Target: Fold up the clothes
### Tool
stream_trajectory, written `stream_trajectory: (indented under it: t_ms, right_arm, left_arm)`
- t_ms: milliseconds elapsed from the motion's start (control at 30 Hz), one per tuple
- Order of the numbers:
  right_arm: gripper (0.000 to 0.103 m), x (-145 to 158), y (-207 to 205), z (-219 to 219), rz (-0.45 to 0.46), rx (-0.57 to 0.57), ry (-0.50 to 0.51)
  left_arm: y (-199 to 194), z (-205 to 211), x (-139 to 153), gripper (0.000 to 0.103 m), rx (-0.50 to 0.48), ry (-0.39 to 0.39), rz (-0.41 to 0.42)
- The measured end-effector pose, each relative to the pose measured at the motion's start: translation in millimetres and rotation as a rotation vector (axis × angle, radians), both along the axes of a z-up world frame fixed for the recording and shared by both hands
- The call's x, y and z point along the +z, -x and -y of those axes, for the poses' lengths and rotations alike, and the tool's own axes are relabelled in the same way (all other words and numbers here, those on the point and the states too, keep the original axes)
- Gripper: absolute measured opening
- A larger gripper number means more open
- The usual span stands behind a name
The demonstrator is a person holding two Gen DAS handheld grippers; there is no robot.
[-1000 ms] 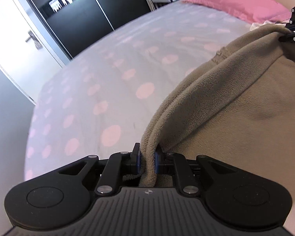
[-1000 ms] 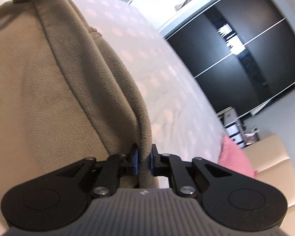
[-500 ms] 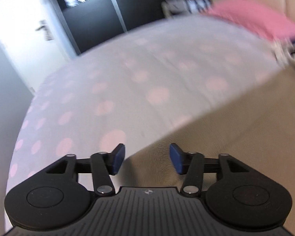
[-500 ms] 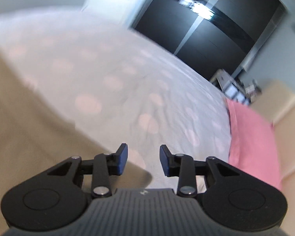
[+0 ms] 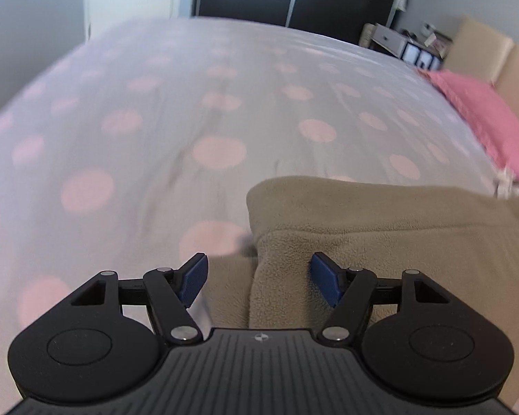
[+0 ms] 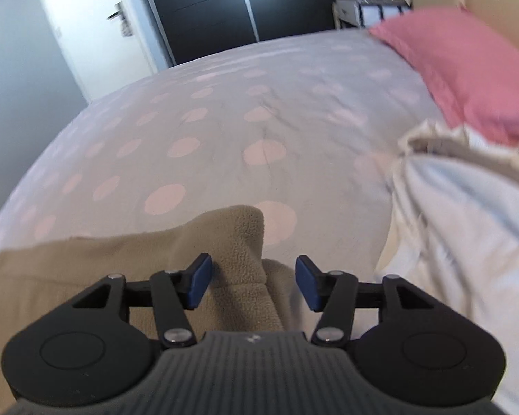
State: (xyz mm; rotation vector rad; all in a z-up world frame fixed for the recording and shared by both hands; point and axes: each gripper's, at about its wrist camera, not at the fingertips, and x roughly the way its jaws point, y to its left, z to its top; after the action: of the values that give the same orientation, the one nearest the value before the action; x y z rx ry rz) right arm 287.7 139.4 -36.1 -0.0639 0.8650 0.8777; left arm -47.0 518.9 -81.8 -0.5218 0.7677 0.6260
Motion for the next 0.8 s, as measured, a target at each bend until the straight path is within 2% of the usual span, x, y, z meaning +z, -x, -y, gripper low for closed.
stream_trajectory:
  t_ms: [67, 133, 167, 200, 300, 367, 467, 533, 600, 633, 667, 767, 800]
  right_arm:
    - [0.051, -9, -8, -3, -0.072, -0.017, -0.041]
    - [0.027, -15, -15, -8, -0.146, -0.012, -0.072]
    - [0.024, -15, -17, -10, -0.145, -0.015, -0.08]
    - [0.019, -15, -18, -13, -0.138, -0.02, -0.085]
    - [0.016, -19, -17, -28, -0.041, -0.037, -0.036]
    - [0.015, -30, -14, -41, 0.014, -0.046, 0.024]
    - [0.015, -55, -14, -54, -0.003, -0.076, 0.073]
    - [0.018, -59, -13, -57, 0.004, -0.086, 0.089]
    - [0.024, -56, -13, -56, 0.012, -0.097, 0.1]
    - [0.036, -52, -13, -53, 0.017, -0.107, 0.103]
    - [0.041, -47, -12, -48, 0.023, -0.123, 0.099]
    - [0.044, -34, -9, -26, 0.004, -0.134, 0.053]
    - [0.046, -30, -6, -18, -0.01, -0.137, 0.045]
  left_arm:
    - [0, -7, -5, 0.052, 0.006, 0.046, 0.029]
    - [-4, -12, -7, 0.039, -0.002, 0.064, 0.047]
    - [-6, -13, -7, 0.024, -0.01, 0.069, 0.053]
    - [-11, -13, -9, 0.022, -0.013, 0.069, 0.041]
    - [-26, -8, -18, 0.018, -0.028, 0.023, -0.042]
    - [-32, -6, -27, 0.018, -0.03, 0.018, -0.066]
    - [-30, -6, -33, 0.018, -0.021, 0.032, -0.064]
    - [-28, -5, -30, 0.02, -0.02, 0.027, -0.065]
    - [-25, -2, -23, 0.026, -0.011, 0.014, -0.07]
    - [-23, 1, -18, 0.028, -0.008, 0.002, -0.07]
    - [-20, 5, -11, 0.032, -0.01, -0.015, -0.072]
    - [-7, 21, 6, 0.05, -0.018, -0.051, -0.074]
    - [-1, 27, 10, 0.052, -0.029, -0.046, -0.064]
